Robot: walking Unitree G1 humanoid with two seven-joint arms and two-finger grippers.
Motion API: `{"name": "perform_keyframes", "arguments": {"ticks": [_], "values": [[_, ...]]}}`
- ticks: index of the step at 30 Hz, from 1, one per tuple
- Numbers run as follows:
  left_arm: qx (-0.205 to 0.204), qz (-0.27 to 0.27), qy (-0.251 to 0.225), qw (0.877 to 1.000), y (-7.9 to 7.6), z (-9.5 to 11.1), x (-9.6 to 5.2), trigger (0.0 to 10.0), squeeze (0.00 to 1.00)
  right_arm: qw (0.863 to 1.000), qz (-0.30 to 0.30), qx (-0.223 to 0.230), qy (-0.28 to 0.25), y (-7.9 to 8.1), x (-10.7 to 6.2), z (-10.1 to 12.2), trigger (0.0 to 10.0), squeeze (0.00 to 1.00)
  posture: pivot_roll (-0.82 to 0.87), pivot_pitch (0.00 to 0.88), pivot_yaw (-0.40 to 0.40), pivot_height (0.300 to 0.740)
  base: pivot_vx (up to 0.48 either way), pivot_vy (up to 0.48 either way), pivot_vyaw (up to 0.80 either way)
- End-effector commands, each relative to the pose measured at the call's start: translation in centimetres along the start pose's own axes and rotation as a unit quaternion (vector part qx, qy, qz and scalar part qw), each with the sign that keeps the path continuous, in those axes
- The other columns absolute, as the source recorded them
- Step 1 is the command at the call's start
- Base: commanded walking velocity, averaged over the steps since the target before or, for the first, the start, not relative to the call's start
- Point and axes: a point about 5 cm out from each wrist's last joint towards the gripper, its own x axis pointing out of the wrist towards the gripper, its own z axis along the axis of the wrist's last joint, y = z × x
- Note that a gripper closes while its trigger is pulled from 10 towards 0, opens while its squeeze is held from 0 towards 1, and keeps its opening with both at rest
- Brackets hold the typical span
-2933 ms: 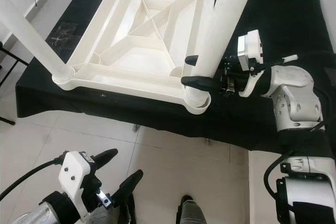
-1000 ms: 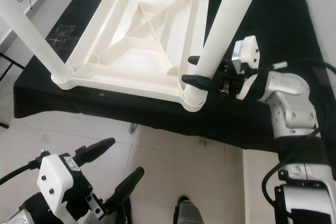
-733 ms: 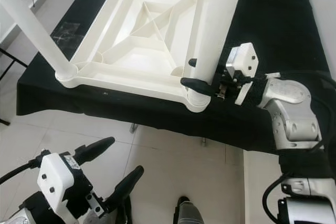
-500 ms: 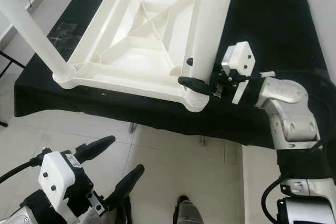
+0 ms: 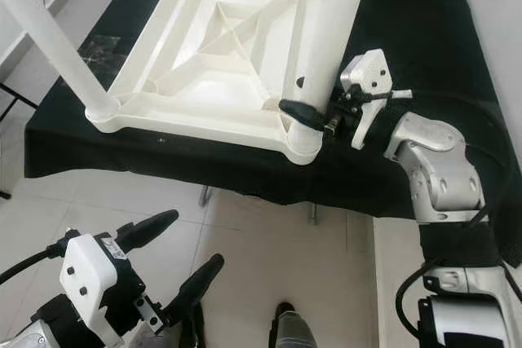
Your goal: Building children table
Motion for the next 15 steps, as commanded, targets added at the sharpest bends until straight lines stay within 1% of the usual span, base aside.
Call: {"name": "perform_keyframes", "arguments": {"ticks": [1, 5, 9, 10, 12, 13, 15], "values": [[-0.003, -0.009, 0.011, 1.0, -0.3, -0.1, -0.2, 10.0, 0.0, 0.992, -0.063, 0.059, 0.092, -0.6, -1.1, -4.2, 10.0, 0.0, 0.03, 0.366, 0.028, 0.74, 0.0, 0.0, 0.0], [-0.003, -0.009, 0.011, 1.0, -0.3, -0.1, -0.2, 10.0, 0.0, 0.991, -0.077, 0.062, 0.094, -0.5, -1.1, -4.5, 10.0, 0.0, 0.03, 0.365, 0.029, 0.74, 0.0, 0.0, 0.0], [-0.002, -0.01, 0.013, 1.0, -0.3, -0.1, -0.2, 10.0, 0.0, 0.988, -0.096, 0.065, 0.1, -0.2, -1.0, -4.8, 10.0, 0.0, 0.03, 0.364, 0.03, 0.74, 0.0, 0.0, 0.0], [-0.002, -0.01, 0.013, 1.0, -0.3, -0.1, -0.2, 10.0, 0.0, 0.987, -0.107, 0.062, 0.101, 0.1, -1.0, -4.9, 10.0, 0.0, 0.03, 0.364, 0.03, 0.74, 0.0, 0.0, 0.0], [0.0, -0.01, 0.013, 1.0, -0.3, -0.1, -0.1, 10.0, 0.0, 0.983, -0.141, 0.069, 0.1, 0.7, -0.9, -5.2, 10.0, 0.0, 0.03, 0.364, 0.03, 0.74, 0.0, 0.0, 0.0], [0.0, -0.01, 0.013, 1.0, -0.3, -0.1, -0.1, 10.0, 0.0, 0.983, -0.141, 0.069, 0.1, 0.7, -0.9, -5.2, 10.0, 0.0, 0.03, 0.364, 0.03, 0.74, 0.0, 0.0, 0.0], [0.0, -0.01, 0.014, 1.0, -0.3, -0.2, -0.2, 10.0, 0.0, 0.975, -0.178, 0.065, 0.116, 1.7, -0.9, -5.7, 10.0, 0.0, 0.03, 0.358, 0.023, 0.74, 0.0, 0.0, 0.0]]}}
